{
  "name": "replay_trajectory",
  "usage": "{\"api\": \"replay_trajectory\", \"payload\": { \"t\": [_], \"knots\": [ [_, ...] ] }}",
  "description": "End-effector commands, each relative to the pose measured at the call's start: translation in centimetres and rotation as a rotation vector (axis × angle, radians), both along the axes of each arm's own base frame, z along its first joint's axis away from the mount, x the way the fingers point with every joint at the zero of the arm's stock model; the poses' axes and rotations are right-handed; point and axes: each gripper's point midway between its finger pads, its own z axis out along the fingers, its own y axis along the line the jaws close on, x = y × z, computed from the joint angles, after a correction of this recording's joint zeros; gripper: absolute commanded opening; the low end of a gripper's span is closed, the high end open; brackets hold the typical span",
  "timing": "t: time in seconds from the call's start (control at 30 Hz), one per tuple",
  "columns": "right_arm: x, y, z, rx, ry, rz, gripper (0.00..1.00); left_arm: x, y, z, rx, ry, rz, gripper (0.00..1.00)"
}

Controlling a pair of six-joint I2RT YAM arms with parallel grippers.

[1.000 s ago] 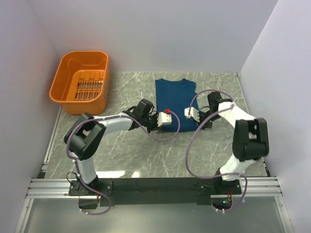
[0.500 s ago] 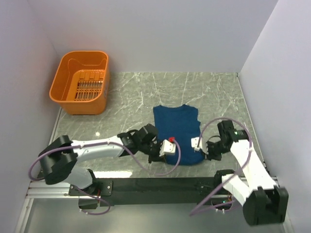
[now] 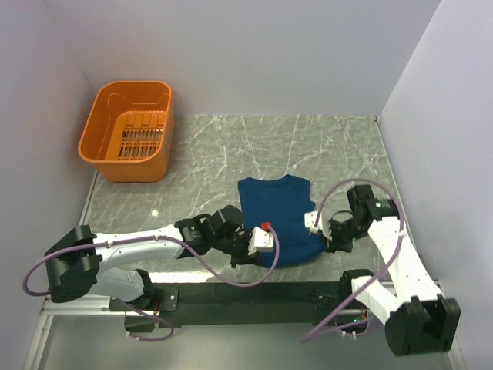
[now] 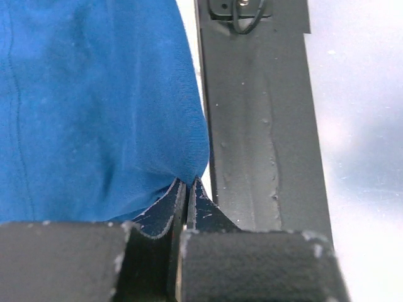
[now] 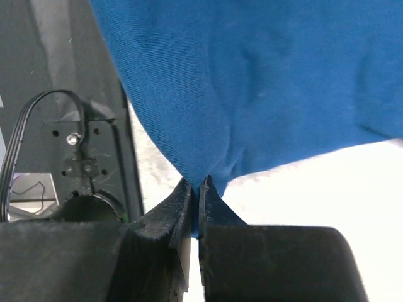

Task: Fold and stack the t-shirts
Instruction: Fold the tshirt

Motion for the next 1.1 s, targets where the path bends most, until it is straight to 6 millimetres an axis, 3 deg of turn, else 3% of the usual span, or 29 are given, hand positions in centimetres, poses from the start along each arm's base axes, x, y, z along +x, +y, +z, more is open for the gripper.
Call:
{"api": "replay_trajectory", "payload": {
  "t": [0.0,0.2,0.37,0.43,0.67,0.83,1.07],
  "knots": [
    [3.4,1.2,3.0,0.06,-0.055,-0.024,0.0,2.1,-1.0,2.0,-0.054,-0.05,0.044,0.0],
    [7.7,1.6,4.2,0.067,-0.037,-0.075,0.0,6.7,-0.5,4.2,-0.125,-0.046,0.147,0.01],
    [10.7,2.1,4.0,0.087,0.002,-0.126,0.0,10.6,-0.1,4.6,-0.124,-0.051,0.214,0.0],
    [11.9,2.5,4.8,0.108,-0.011,-0.128,0.0,11.5,-0.3,4.4,-0.12,-0.054,0.217,0.01],
    [15.5,3.3,5.8,0.148,-0.001,-0.177,0.0,15.5,-0.1,6.4,-0.167,-0.091,0.274,0.01],
    [18.2,3.7,6.3,0.169,-0.002,-0.215,0.0,18.6,0.2,6.5,-0.187,-0.1,0.336,0.01],
    [21.5,4.2,5.4,0.198,0.039,-0.286,0.0,23.0,0.7,6.2,-0.192,-0.095,0.424,0.01]
  ]
}}
